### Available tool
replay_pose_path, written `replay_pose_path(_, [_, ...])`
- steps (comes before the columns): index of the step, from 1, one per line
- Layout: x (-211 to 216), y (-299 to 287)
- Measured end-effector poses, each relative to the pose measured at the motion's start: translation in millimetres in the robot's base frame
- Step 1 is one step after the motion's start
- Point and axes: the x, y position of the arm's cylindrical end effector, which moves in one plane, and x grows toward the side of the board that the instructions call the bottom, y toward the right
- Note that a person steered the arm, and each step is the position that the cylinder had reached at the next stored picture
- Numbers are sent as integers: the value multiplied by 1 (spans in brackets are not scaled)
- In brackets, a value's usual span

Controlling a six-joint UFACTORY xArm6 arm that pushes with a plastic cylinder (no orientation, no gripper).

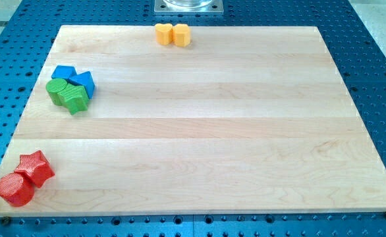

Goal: Push the red star towards the center of the board

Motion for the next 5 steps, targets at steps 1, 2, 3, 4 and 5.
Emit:
replay_pose_path(1, [0, 3])
replay_pose_path(2, [0, 20])
replay_pose_path(3, [0, 51])
replay_pose_path(4, [0, 60])
replay_pose_path(5, [0, 67])
